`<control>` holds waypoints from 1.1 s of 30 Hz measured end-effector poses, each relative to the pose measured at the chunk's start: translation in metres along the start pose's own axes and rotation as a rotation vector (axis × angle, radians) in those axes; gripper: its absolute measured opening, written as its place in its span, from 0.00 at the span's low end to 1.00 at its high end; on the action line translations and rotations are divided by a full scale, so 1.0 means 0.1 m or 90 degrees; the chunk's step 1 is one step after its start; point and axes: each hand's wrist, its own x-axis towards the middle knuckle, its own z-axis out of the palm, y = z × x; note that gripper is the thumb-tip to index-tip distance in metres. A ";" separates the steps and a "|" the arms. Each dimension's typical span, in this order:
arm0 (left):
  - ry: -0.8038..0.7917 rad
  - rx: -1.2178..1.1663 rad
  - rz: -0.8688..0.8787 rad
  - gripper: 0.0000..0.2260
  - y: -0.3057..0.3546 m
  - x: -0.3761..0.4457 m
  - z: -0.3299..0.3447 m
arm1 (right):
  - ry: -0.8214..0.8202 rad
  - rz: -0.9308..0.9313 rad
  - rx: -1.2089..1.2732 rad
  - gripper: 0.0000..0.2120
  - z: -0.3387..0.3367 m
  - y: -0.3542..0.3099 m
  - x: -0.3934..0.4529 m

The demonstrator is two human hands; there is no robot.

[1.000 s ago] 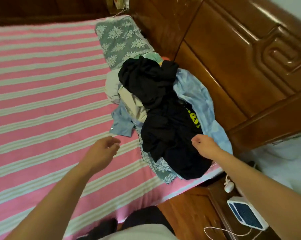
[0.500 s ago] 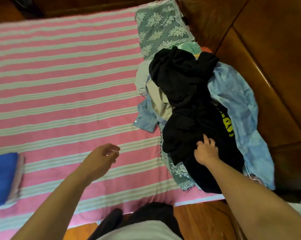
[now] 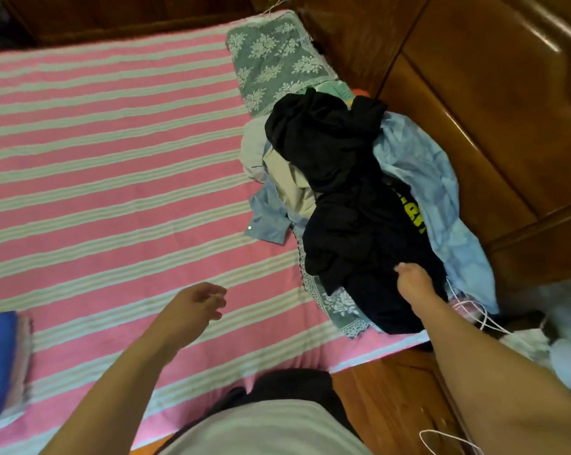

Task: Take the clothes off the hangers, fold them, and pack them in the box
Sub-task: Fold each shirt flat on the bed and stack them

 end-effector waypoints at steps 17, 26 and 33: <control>0.004 0.027 0.502 0.09 0.17 -1.12 -1.49 | 0.006 -0.553 0.527 0.16 -0.08 -2.92 -3.90; 0.354 -0.020 0.559 0.16 0.42 -1.73 -3.27 | -0.099 -0.508 0.587 0.16 0.14 -3.55 -4.13; 0.374 0.155 0.601 0.11 1.06 -2.35 -3.51 | -0.239 -0.630 0.388 0.29 0.09 -4.01 -4.29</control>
